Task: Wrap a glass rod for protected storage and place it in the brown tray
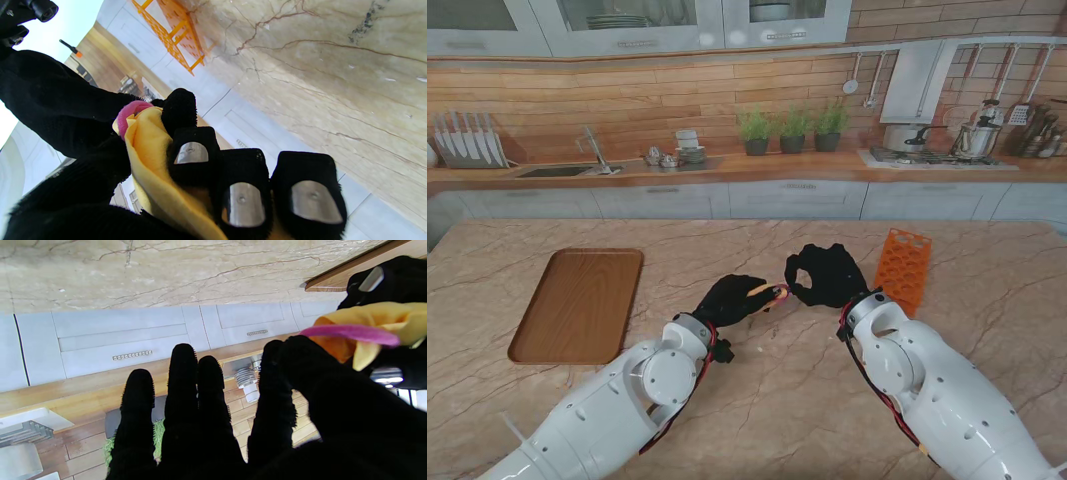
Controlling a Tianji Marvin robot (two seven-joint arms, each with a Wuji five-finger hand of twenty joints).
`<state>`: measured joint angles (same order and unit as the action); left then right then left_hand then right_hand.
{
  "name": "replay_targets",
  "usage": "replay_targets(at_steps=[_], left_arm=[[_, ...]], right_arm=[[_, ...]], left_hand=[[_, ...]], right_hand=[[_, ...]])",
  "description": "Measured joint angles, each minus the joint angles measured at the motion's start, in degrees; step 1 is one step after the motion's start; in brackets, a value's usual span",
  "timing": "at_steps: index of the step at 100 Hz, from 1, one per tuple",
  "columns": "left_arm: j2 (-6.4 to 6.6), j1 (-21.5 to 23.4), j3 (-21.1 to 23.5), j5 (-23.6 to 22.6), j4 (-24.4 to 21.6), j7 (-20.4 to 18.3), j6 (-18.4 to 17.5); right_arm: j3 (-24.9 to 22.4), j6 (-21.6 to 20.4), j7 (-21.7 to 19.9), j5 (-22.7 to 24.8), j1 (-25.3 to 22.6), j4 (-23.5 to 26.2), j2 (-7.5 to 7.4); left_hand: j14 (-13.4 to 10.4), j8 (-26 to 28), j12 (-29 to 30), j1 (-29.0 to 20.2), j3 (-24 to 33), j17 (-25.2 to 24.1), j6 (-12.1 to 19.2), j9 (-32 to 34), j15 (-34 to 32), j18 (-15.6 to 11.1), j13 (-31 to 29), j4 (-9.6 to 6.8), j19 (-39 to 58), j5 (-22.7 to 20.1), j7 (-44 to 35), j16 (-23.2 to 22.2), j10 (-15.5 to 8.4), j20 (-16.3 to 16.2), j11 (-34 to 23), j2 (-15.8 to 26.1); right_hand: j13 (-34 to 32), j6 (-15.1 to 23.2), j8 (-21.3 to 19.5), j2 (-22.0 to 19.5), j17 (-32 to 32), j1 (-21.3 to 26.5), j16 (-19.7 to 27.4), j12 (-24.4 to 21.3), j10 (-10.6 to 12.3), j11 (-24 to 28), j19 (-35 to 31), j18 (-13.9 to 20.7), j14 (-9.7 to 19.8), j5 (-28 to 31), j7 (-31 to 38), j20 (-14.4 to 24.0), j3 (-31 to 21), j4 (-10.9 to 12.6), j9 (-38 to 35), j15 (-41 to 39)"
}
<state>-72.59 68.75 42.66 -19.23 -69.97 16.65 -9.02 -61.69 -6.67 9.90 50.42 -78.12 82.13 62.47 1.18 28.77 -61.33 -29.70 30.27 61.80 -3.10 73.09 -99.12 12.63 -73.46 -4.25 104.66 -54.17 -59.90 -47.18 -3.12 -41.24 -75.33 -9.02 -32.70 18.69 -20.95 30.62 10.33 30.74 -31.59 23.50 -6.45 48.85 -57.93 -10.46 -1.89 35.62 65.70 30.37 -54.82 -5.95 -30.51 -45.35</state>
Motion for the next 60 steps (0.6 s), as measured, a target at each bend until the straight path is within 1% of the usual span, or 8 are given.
replay_targets(at_steps=[15,16,23,29,35,43,54,60], left_arm=[[-0.4,0.2,0.3,0.4,0.0,0.9,0.4],[-0.42,0.2,0.3,0.5,0.0,0.9,0.4],[-0.51,0.2,0.4,0.5,0.0,1.2,0.4],[-0.55,0.2,0.5,0.4,0.1,1.5,0.3],[-0.6,0.2,0.7,0.3,0.1,1.8,0.1],[-0.64,0.2,1.0,0.3,0.2,2.1,-0.5],[-0.68,0.2,1.5,0.2,0.3,2.6,-1.2],[-0.73,0.3,1.9,0.2,0.3,2.9,-1.4]], right_arm=[[-0.3,0.1,-1.5,-1.9,-0.8,0.5,0.09],[-0.4,0.2,-1.6,-1.9,-0.9,0.6,0.09],[-0.8,0.3,-2.0,-2.8,-1.6,1.1,0.17],[-1.2,0.3,-2.2,-4.3,-2.3,1.4,0.32],[-1.8,0.0,-2.3,-7.3,-2.8,1.5,0.56],[-2.8,-0.2,-3.0,-11.2,-3.7,2.0,0.93],[-4.2,0.2,-5.3,-14.1,-4.7,3.0,1.26],[-4.6,1.2,-6.8,-17.4,-5.2,3.5,1.33]], left_hand=[[0.0,0.0,0.0,0.0,0.0,0.0,0.0,0.0,0.0,0.0,0.0,0.0,0.0,0.0,0.0,0.0,0.0,0.2,0.0,0.0],[0.0,0.0,0.0,0.0,0.0,0.0,0.0,0.0,0.0,0.0,0.0,0.0,0.0,0.0,0.0,0.0,0.0,0.2,0.0,0.0],[0.0,0.0,0.0,0.0,0.0,0.0,0.0,0.0,0.0,0.1,0.0,0.0,0.0,0.0,0.0,0.0,0.0,0.4,0.0,0.0],[0.0,0.0,0.0,0.0,0.0,0.0,0.0,0.0,0.0,0.1,0.0,0.0,0.0,0.0,0.0,0.0,0.0,0.7,0.0,0.0],[0.0,0.0,0.0,0.0,0.0,0.0,0.0,0.0,0.0,0.1,0.0,0.0,0.1,0.0,0.0,0.0,0.0,0.7,0.0,0.0],[0.0,0.0,0.0,0.0,0.0,0.0,0.0,0.0,0.0,0.1,0.0,0.0,0.1,0.0,0.0,0.0,0.0,0.7,0.0,0.0],[0.0,0.0,0.0,0.0,0.0,0.0,0.0,0.0,0.0,0.1,0.0,0.0,0.1,0.0,0.0,0.0,0.0,0.8,0.0,0.0],[0.0,0.0,0.0,0.0,0.0,0.0,0.0,0.0,0.0,0.1,0.0,0.0,0.1,0.0,0.0,0.0,0.0,0.8,0.0,0.0]], right_hand=[[-0.5,0.0,0.5,0.0,0.6,0.0,0.0,0.0,0.0,-0.1,0.0,0.0,0.0,1.0,0.0,0.0,-0.2,0.0,-1.8,0.1],[-0.5,0.0,0.5,0.2,0.7,0.0,0.0,0.0,0.0,-0.1,0.0,0.0,0.0,1.3,0.0,0.0,-0.6,-0.4,-1.8,0.1],[-0.6,0.0,0.6,1.9,1.1,0.0,0.0,0.0,0.0,-0.6,0.0,0.0,0.0,1.8,0.0,0.0,-2.1,-0.4,-2.5,0.1],[-1.1,0.0,0.5,4.9,1.5,-1.5,0.0,0.0,0.0,-0.7,0.0,0.0,-0.1,2.6,0.0,0.0,-3.4,-0.4,-3.6,0.9],[-1.1,0.0,0.4,7.0,1.5,-3.4,0.0,0.0,0.0,-0.8,0.0,0.0,-0.2,2.6,0.0,0.0,-4.0,-0.4,-3.6,1.2],[-1.1,-0.5,0.4,9.8,1.5,-3.8,0.0,0.0,0.0,-1.5,0.2,0.0,-0.5,2.5,-0.1,0.1,-3.9,-0.4,-3.6,1.4],[-1.1,-3.0,-2.6,11.0,2.1,-3.8,0.0,0.0,0.0,-2.4,0.6,0.0,-0.6,0.8,-3.6,1.5,-3.9,-0.4,-3.6,2.2],[-1.1,-4.3,-4.5,11.7,2.1,-3.8,-0.4,-0.1,0.0,-3.0,0.9,0.0,-0.6,-0.6,-6.1,2.1,-3.9,-0.5,-3.6,2.7]])
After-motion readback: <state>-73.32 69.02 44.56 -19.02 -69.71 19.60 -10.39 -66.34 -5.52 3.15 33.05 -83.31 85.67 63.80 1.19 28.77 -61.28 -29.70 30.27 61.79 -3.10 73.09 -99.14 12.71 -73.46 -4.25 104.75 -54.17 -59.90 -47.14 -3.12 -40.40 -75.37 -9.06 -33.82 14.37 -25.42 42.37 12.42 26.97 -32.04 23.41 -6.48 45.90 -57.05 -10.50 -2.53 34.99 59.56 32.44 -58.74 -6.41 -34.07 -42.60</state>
